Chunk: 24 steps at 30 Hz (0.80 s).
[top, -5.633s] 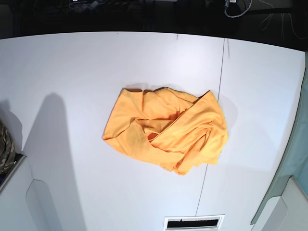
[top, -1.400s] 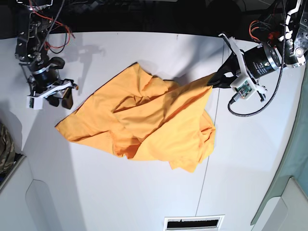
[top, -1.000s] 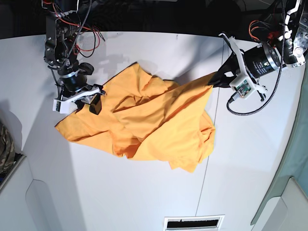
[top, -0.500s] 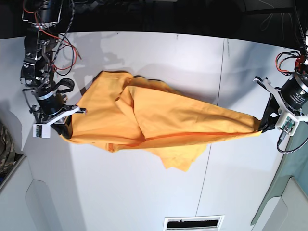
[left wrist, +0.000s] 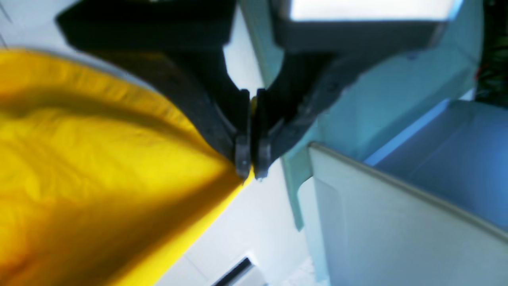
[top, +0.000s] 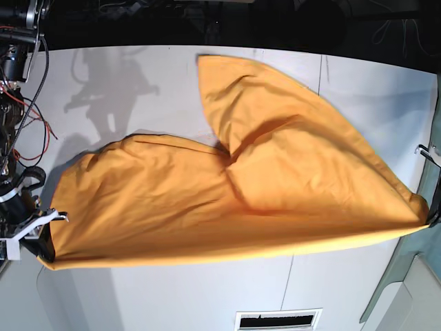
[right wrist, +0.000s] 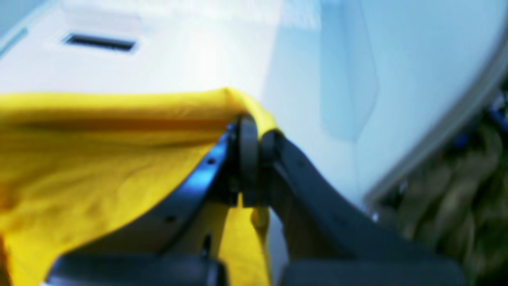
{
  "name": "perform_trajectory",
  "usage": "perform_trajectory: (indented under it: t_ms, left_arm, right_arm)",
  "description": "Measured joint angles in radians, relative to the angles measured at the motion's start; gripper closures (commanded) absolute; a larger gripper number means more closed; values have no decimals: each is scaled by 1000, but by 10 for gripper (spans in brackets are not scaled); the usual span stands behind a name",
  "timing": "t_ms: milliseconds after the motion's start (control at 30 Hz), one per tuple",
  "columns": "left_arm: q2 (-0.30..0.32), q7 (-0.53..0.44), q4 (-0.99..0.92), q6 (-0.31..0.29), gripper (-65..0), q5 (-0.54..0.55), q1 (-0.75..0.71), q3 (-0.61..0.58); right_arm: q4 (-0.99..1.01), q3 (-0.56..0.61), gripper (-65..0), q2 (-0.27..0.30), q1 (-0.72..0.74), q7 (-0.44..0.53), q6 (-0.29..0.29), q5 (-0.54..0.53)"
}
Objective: Layout the t-shirt on the table in an organized manner, then fold the t-shirt properly
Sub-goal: 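Lift the shirt and pull both grippers apart to spread it out, then lower the shirt onto the table and release both grippers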
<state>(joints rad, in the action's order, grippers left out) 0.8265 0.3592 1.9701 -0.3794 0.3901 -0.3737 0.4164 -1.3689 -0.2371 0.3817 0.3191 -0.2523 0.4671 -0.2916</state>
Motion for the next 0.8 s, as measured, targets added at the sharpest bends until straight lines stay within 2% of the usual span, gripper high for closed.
perform_trajectory:
  t_ms: [133, 233, 367, 433, 500, 533, 600, 667, 767, 800]
  left_arm:
    - [47, -9, -2, 5, 0, -8, 5, 2]
    - [61, -48, -73, 4, 0, -12, 13, 2]
    - [56, -90, -230, -26, 0, 36, 14, 2]
    - [51, -99, -301, -61, -26, 49, 14, 2]
    - [34, -100, -362, -57, -109, 43, 14, -1]
    - [22, -99, -389, -47, -141, 32, 14, -6]
    - [-5, -95, -437, -44, -172, 42, 14, -17]
    - [-38, -39, -471, -45, -178, 68, 16, -23]
    - [-70, 129, -488, -43, -179, 130, 14, -23]
    - [-77, 163, -489, -68, -180, 158, 13, -23]
  right_arm:
    - [46, 24, 0, -5, 119, 2, 0, -5]
    - [148, 70, 0, -8, 220, 5, 9, -2]
    - [340, 130, -9, -56, 340, 6, 12, 2]
    - [443, 155, -147, -89, 375, 11, 1, 6]
    - [534, 174, -272, -119, 390, 15, -17, 14]
    - [568, 180, -304, -134, 390, 27, -28, 19]
    - [615, 182, -310, -158, 373, 39, -39, 20]
    - [621, 182, -310, -181, 338, 45, -42, 21]
    - [615, 179, -310, -204, 273, 58, -37, 12]
    - [610, 169, -310, -207, 251, 56, -37, 14]
